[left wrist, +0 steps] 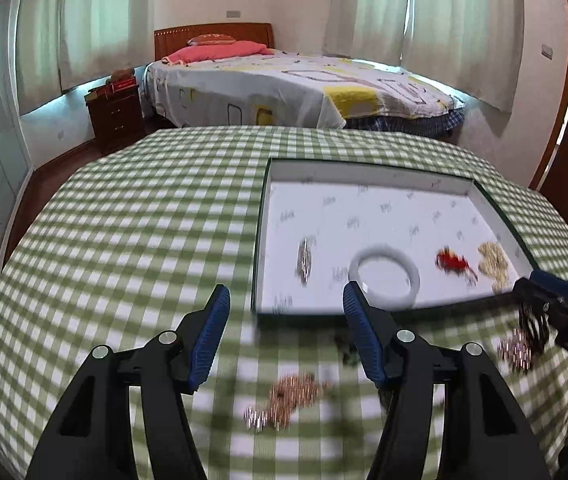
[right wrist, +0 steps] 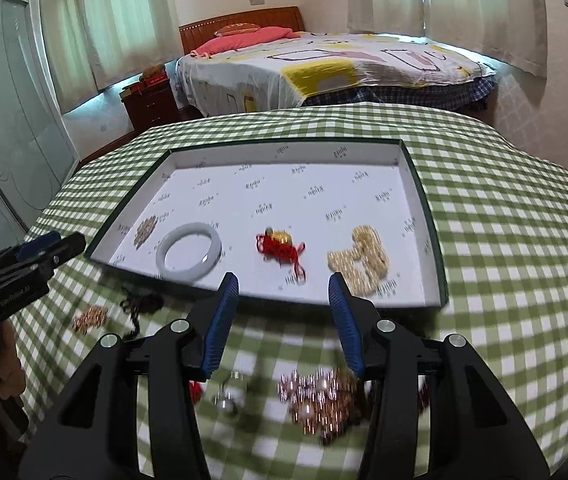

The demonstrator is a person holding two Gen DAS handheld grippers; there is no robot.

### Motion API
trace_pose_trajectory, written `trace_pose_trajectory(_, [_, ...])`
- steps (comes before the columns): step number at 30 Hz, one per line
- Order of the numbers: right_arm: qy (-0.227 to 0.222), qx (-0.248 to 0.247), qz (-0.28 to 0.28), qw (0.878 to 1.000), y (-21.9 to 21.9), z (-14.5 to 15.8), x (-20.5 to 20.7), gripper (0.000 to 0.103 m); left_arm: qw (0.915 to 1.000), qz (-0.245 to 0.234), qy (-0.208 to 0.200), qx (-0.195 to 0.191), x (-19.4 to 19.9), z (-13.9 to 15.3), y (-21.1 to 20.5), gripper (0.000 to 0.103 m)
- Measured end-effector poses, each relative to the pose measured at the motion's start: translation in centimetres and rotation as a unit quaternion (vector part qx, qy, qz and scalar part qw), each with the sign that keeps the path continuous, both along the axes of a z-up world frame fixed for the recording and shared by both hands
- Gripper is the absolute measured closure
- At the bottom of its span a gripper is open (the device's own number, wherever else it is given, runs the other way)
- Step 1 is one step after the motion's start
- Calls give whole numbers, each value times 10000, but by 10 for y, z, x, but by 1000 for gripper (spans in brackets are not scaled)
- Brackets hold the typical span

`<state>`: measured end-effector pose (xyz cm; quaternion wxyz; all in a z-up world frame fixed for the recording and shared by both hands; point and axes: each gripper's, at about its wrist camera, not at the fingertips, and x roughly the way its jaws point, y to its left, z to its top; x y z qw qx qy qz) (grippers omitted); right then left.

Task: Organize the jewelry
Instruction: 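Withdraw both open tools from the tray, then grasp the gold chain with the left tool while the right tool approaches the pearl brooch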

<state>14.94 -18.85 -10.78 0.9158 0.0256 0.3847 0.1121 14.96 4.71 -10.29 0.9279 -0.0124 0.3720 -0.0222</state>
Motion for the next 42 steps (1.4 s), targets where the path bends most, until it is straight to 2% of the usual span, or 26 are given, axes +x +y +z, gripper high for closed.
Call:
trace_pose_trajectory(8, [178,-60,-5,9998,-4,-14,-38,57,9994,61,338,-5,-42,-22,2,45])
trace_pose_trajectory(15, [317,-53,21,9995,-6,-29,-57,57,9986,125,509,-17,-55,-35,3,45])
trace_pose_trajectory(21, [340,-12,-7,9994,-10,-33,-62,57,9981,175,590,-74,-49,-39,4,45])
trace_pose_trajectory(32, [405,11,-50,9992,-13,-37,-56,57,9973,202,687,128,-20,-52,-2,46])
trace_pose_trajectory(35, [408,0,-8,9992,-10,-37,-54,57,9977,154,605,280,-20,-53,-4,55])
trace_pose_trajectory(37, [418,-2,21,9991,-8,-38,-53,57,9980,22,535,333,-22,-52,-7,71])
trace_pose_trajectory(39, [413,-17,62,9991,-4,-37,-52,57,9978,-49,491,433,-23,-52,-10,82])
trace_pose_trajectory(42, [412,-19,146,9990,2,-37,-51,57,9981,-110,449,397,-24,-52,-8,85])
